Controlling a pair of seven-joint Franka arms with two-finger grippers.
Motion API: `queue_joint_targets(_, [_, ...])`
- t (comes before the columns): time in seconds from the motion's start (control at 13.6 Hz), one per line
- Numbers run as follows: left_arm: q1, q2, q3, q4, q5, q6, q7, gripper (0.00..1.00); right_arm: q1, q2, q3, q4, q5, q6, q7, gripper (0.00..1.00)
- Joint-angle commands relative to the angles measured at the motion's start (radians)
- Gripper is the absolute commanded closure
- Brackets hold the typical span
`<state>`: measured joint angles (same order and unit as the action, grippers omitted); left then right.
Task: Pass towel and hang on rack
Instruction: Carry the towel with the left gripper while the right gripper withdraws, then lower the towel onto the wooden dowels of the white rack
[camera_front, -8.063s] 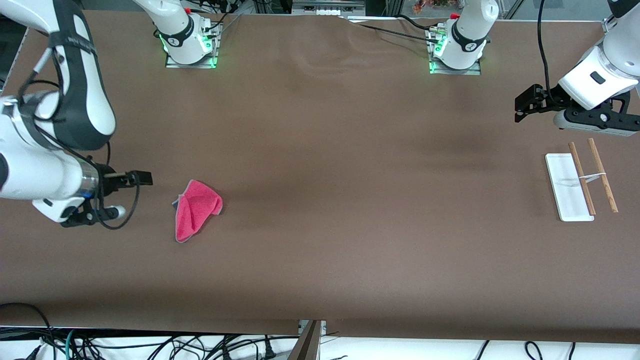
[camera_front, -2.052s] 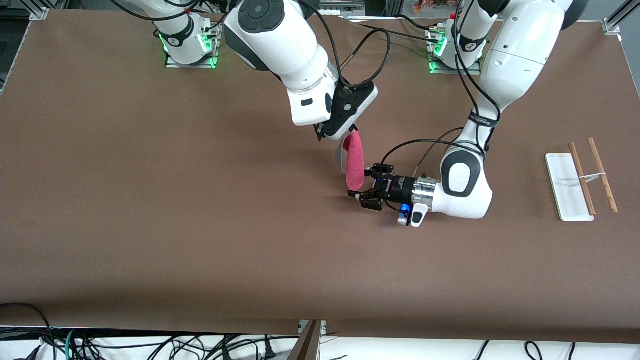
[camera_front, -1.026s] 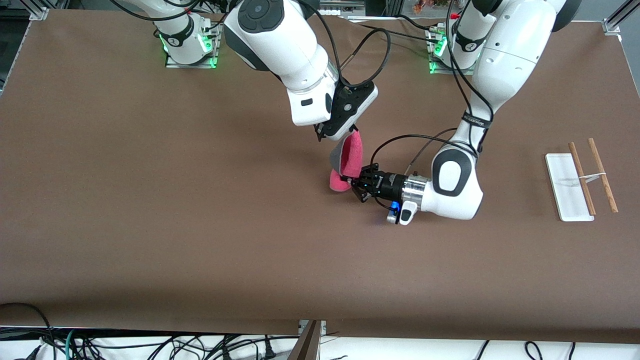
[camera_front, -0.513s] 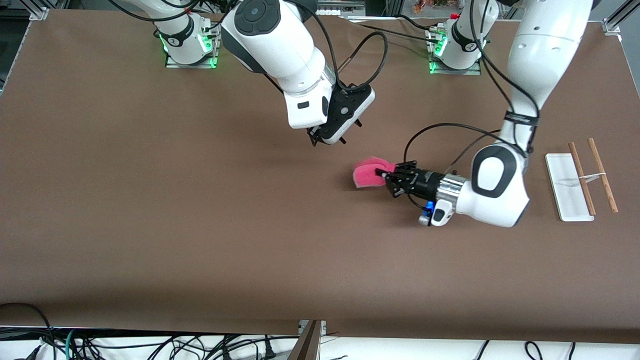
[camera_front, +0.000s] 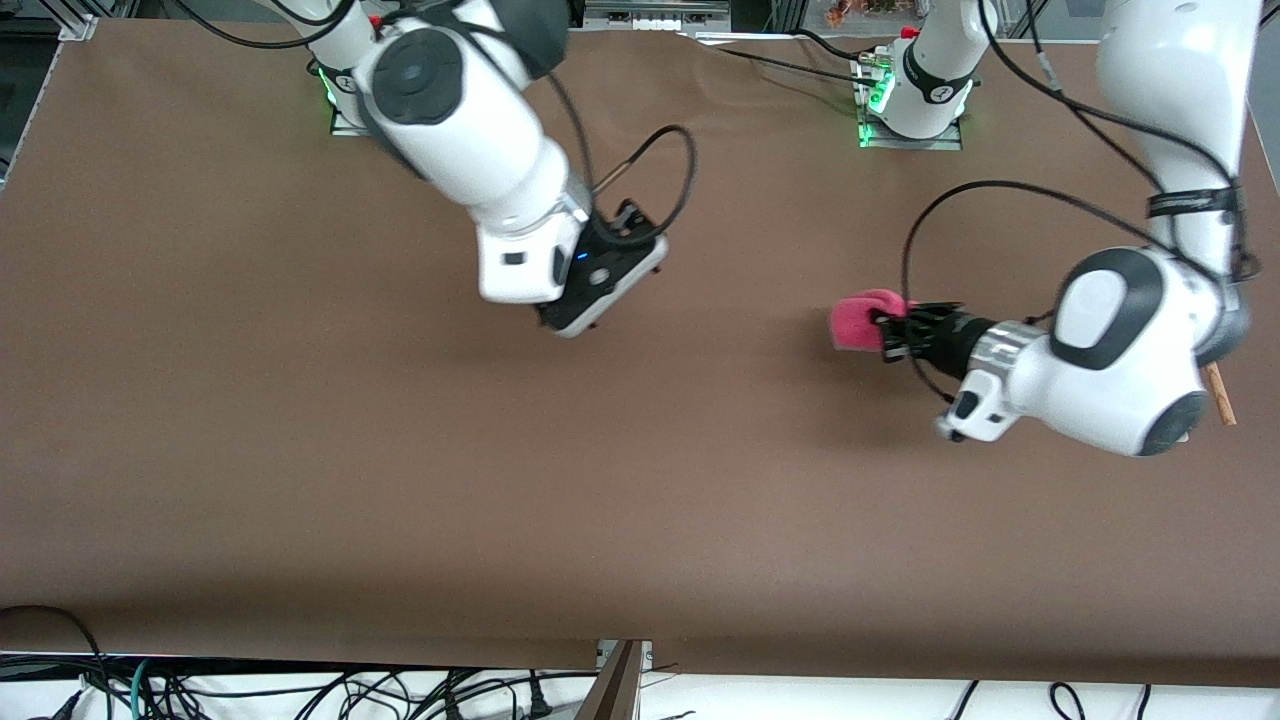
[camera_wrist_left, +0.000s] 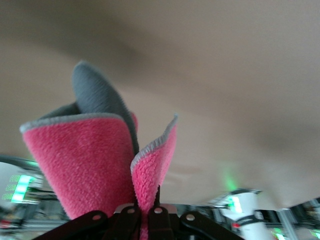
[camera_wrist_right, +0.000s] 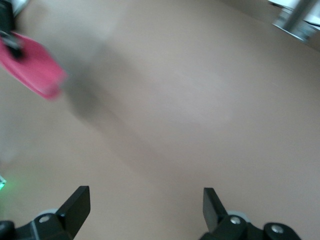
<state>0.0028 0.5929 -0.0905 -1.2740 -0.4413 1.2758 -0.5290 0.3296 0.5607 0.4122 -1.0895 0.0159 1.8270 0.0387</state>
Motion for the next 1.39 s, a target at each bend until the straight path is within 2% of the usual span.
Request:
queue_joint_targets(0.0, [0.112,0.007,-0.006,0.056,0.094,-0.061,0.198,1.0,-0.113,-0.027,0.008,-0.004,-0.005,-0.064,-0.013,0.0])
queue_joint_targets(0.22, [0.17,0.005,-0.003,0.058,0.248,-0.058,0.461,1.0,-0.174,-0.082,-0.073,-0.004,-0.01,-0.198,-0.004,0.0])
queue_joint_targets(0.37, [0.242,0.015,0.0,0.045,0.279,-0.055,0.576,1.0,-0.194,-0.142,-0.183,-0.013,-0.025,-0.225,-0.002,0.0])
queue_joint_targets(0.51, [0.304,0.021,0.0,0.042,0.344,-0.053,0.642,1.0,-0.272,-0.203,-0.242,-0.065,-0.037,-0.218,-0.009,0.0])
queue_joint_targets(0.73, [0.347,0.048,0.001,0.05,0.473,-0.03,0.84,1.0,-0.365,-0.298,-0.257,-0.157,-0.045,-0.229,-0.003,0.0])
queue_joint_targets(0.88, [0.39,0.059,0.001,0.041,0.532,0.066,0.959,1.0,-0.395,-0.356,-0.26,-0.225,-0.091,-0.232,-0.008,0.0])
queue_joint_targets(1.1, [0.439,0.087,0.001,0.042,0.57,0.18,1.11,1.0,-0.414,-0.383,-0.26,-0.234,-0.148,-0.317,-0.046,0.0])
queue_joint_targets(1.32, [0.462,0.087,0.001,0.042,0.641,0.229,1.178,1.0,-0.429,-0.409,-0.28,-0.268,-0.14,-0.344,-0.102,0.0])
